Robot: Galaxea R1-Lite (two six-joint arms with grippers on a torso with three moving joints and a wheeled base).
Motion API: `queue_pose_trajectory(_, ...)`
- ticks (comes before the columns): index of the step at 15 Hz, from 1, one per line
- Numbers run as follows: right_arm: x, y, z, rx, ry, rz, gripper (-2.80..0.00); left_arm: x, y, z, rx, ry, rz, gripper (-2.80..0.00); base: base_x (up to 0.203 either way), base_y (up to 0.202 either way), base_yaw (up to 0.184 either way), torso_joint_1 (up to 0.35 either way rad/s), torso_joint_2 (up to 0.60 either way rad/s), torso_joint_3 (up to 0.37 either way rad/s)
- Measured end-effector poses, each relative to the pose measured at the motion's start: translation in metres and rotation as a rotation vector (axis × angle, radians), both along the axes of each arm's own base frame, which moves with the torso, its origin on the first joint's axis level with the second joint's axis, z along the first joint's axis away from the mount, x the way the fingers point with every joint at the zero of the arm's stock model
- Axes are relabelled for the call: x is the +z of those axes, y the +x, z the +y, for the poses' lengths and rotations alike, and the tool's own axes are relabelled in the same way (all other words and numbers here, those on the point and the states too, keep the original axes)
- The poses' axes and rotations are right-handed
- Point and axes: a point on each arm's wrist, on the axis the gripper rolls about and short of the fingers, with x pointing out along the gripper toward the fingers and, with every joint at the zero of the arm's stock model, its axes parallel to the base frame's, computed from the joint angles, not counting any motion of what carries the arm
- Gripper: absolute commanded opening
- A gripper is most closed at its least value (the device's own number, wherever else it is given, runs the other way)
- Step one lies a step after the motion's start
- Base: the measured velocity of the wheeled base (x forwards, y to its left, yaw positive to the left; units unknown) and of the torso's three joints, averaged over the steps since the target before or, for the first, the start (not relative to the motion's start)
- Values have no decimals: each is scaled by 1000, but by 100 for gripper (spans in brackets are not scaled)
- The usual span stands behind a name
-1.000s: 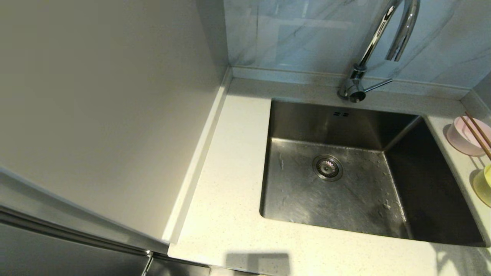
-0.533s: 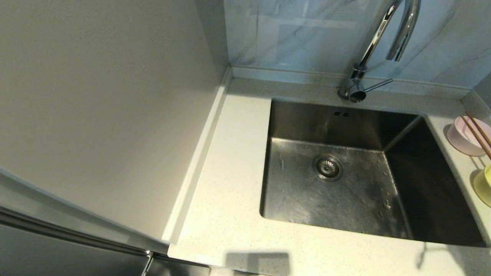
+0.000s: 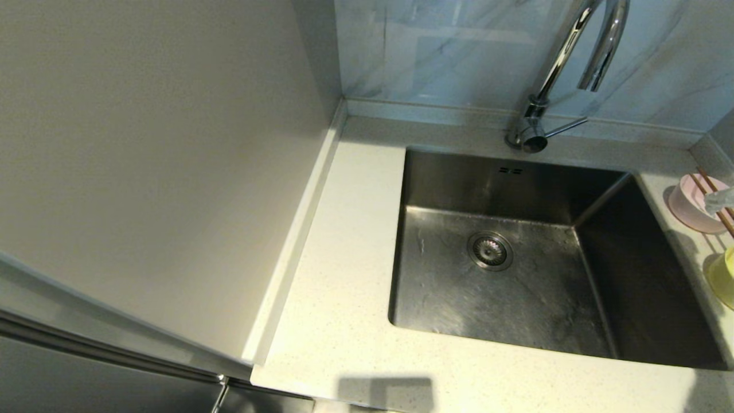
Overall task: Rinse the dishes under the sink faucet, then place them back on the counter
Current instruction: Put the chopsticks into the sink
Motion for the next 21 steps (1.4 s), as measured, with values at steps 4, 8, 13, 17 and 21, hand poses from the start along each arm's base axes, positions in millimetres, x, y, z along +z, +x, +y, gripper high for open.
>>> queue_pose_trajectory(4, -5, 33, -34, -97, -84, 54, 0, 0, 0, 0, 0, 0, 0, -280, 0, 0, 0, 0, 0, 0)
queue_pose_trajectory(8, -10, 42, -56, -126, -139, 92, 0, 0, 0, 0, 0, 0, 0, -280, 0, 0, 0, 0, 0, 0)
queue_pose_trajectory(13, -24, 49, -72, -103, -182, 159, 0, 0, 0, 0, 0, 0, 0, -280, 0, 0, 0, 0, 0, 0)
queue_pose_trajectory(17, -36, 58, -78, -99, -162, 198, 0, 0, 0, 0, 0, 0, 0, -280, 0, 0, 0, 0, 0, 0)
queue_pose_trajectory(21, -56, 73, -87, -96, -137, 252, 0, 0, 0, 0, 0, 0, 0, -280, 0, 0, 0, 0, 0, 0)
